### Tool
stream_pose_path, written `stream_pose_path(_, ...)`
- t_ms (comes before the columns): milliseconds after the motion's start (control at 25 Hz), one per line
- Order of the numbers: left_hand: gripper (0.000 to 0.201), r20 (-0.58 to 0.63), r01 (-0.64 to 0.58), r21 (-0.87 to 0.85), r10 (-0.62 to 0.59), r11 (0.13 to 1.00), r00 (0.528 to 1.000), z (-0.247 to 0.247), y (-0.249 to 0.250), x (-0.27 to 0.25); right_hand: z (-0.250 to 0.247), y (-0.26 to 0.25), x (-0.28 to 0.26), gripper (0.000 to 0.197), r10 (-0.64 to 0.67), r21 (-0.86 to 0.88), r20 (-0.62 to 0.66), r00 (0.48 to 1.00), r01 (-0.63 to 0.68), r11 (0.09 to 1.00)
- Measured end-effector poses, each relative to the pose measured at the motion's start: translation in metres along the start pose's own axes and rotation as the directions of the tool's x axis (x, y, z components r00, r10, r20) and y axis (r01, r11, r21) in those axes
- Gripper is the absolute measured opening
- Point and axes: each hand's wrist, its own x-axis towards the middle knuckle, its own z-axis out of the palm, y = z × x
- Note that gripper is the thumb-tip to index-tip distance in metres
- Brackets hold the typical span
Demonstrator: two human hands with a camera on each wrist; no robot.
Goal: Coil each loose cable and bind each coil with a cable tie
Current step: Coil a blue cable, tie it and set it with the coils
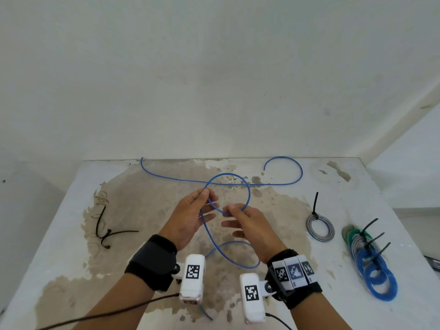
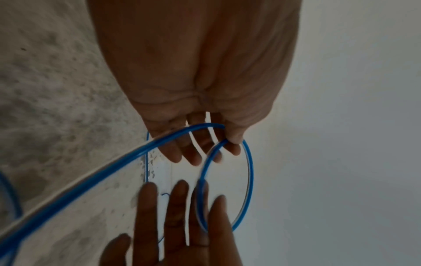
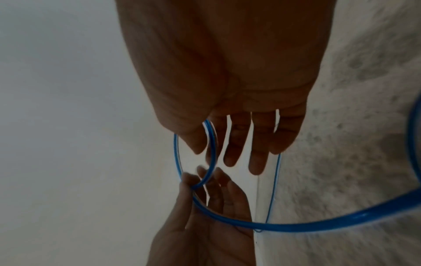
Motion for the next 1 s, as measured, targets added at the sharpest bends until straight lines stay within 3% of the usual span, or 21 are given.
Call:
stream_pose_path(120,0.022,0.039,0.012,0.011,-0.012,1.0,0.999,-0.001,-0.001,-0.004,-0.007,-0.006,0.002,0.022,-0.099,0.104,-0.091,0.991,0.108,0.989)
stream_pose_path(280,0.027,0.055,0.024,0.056,-0.027,0.998,0.998,0.003,0.001,-0.012,-0.002,-0.014,0.001,0.018,-0.176,-0.055,-0.02,0.984,0.174,0.983)
stream_pose_path(440,0.021,0.037,0.071,0.02,-0.071,0.997,0.997,0.004,0.002,-0.016,0.007,-0.01,0.001,0.021,-0.145,-0.153,0.039,0.989,0.149,0.977)
stream_pose_path(720,0.011,0.04,0.033,0.188,-0.041,0.982,0.998,-0.002,0.0,-0.027,0.014,-0.011,-0.006,0.019,-0.072,-0.064,0.13,0.989,0.08,0.995)
stream_pose_path(1000,0.011,0.035,0.018,0.159,-0.024,0.987,0.999,0.0,-0.001,-0.029,0.02,-0.007,-0.004,0.015,-0.077,-0.046,0.065,0.995,0.08,0.996)
